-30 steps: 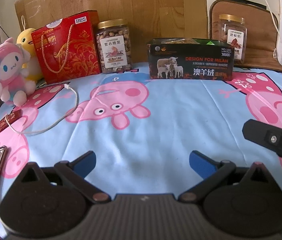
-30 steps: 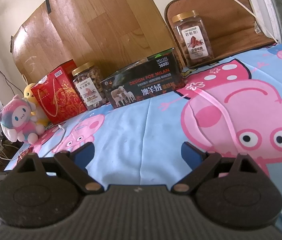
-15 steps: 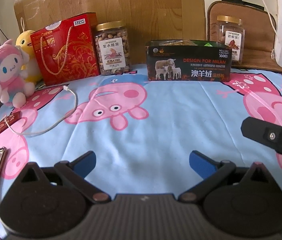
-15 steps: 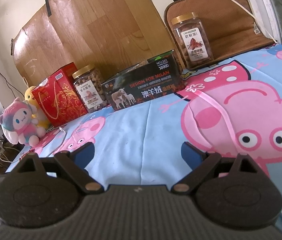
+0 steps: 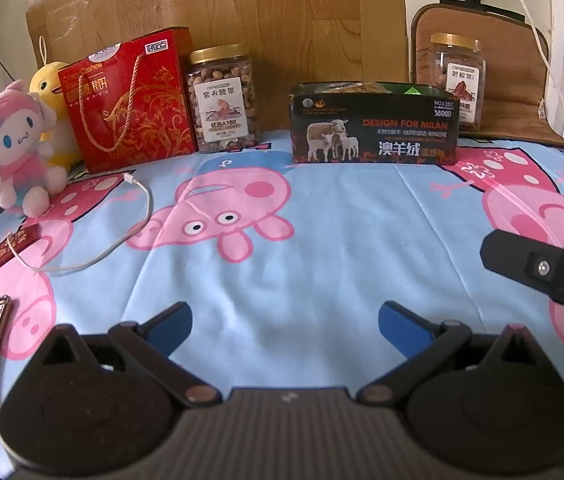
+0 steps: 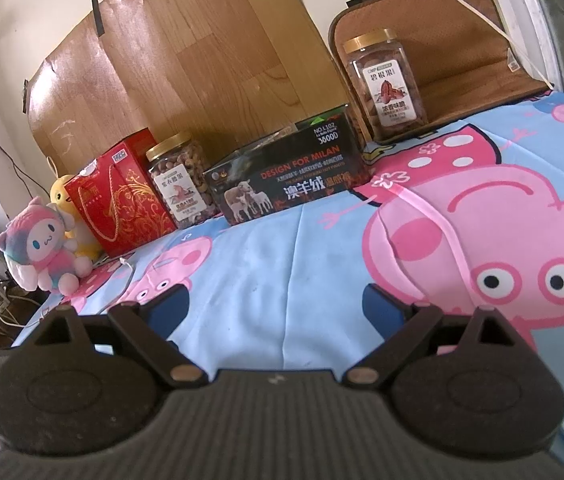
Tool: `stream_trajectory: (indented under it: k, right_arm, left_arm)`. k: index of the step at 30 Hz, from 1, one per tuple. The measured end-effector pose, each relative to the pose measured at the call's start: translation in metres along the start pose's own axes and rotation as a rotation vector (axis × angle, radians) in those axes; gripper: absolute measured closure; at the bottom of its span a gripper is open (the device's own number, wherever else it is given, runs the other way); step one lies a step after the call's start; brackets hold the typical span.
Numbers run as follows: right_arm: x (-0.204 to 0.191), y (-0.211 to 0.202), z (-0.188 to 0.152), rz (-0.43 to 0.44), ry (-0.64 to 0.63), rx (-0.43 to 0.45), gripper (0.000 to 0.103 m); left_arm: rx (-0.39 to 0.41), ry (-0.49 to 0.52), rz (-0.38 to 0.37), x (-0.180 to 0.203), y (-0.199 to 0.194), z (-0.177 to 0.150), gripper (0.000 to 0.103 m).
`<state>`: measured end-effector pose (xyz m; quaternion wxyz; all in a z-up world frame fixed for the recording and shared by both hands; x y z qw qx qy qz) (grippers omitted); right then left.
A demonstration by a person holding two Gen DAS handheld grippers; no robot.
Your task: Organize snacks
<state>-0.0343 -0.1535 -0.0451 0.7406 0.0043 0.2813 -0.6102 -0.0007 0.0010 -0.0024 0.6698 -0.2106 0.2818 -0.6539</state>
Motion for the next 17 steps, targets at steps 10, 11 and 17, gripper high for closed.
stream_trajectory:
  k: [10, 11, 17]
  right_arm:
    - [0.0002, -0.0003, 0.0002, 0.001, -0.001, 0.0, 0.008]
    - [0.0001, -0.0002, 0.0003, 0.001, -0.001, 0.001, 0.008]
    - [-0.0006, -0.0018, 0.0021, -0.002, -0.008, 0.009, 0.008]
  left_arm:
    - [0.005, 0.002, -0.004, 0.0009, 0.0002, -0.0003, 0.0]
    - [0.007, 0.001, -0.013, 0.0008, -0.0003, 0.0, 0.0]
    - [0.041, 0.008, -0.049, 0.0034, -0.0076, 0.0021, 0.0]
Point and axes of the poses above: each gripper's, at about its wrist camera, not at the fingertips, and y roughly the way its jaws point, x to its right, z to its top, the point moved 5 cm from there along y, roughly the way its jaws point, and after that the axes turned 1 degree about z, right-handed, at the moved point
